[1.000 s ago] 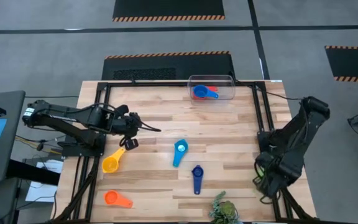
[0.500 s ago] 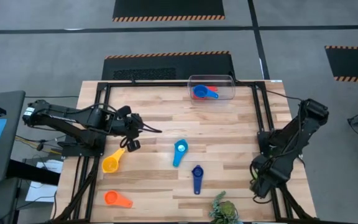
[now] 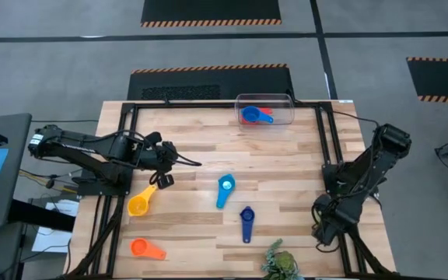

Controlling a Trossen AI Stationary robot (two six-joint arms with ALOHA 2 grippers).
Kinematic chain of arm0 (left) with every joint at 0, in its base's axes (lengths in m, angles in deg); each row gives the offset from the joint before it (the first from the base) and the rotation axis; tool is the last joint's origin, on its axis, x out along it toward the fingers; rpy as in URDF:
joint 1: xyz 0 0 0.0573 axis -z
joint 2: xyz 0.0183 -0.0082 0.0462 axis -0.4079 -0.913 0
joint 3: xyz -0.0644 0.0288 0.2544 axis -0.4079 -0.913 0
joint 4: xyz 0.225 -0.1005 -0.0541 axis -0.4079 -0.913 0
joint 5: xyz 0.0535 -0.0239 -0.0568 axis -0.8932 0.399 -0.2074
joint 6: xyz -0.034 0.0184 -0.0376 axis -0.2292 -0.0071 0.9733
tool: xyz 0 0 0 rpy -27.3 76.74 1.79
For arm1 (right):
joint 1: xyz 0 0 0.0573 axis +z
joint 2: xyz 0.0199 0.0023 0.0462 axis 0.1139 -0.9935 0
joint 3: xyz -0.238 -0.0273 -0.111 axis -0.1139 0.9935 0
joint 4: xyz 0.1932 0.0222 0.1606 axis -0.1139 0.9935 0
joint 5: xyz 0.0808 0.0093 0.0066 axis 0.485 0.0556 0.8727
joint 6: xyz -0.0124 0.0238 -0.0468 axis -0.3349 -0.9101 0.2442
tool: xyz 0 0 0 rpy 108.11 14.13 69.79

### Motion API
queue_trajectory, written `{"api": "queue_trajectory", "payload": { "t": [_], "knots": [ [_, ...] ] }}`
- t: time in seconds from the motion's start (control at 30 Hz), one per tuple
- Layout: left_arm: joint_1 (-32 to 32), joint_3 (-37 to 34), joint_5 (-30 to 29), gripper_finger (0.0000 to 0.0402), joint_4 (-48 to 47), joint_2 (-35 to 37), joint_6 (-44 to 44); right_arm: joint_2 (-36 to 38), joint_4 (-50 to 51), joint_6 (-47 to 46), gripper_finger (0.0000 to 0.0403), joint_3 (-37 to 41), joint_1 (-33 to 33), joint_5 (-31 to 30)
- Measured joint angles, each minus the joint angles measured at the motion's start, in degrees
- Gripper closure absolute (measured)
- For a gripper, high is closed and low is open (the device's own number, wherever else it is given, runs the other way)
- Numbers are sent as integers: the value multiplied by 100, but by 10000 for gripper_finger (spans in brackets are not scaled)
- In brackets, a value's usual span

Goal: Nest measuring cups in basket
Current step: Move the green measuring cups towards the center of the table

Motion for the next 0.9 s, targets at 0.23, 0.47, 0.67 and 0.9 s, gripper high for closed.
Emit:
{"api": "queue_trajectory", "payload": {
  "t": [0.23, 0.47, 0.67, 0.9],
  "knots": [
    [-1, 0, 2, 336, 11, -2, 21, -1, -82, 996, 400, -117, -1148, -1265],
    [0, 2, 0, 336, 17, -2, 26, -1, 436, 1601, 400, -693, -1640, -1783],
    [0, 4, -7, 336, 17, -2, 24, 0, 382, 1535, 399, -945, -1501, -1963],
    [0, 4, -64, 336, 17, -2, 24, -2, -265, 1284, 400, -509, -1296, -1971]
  ]
}}
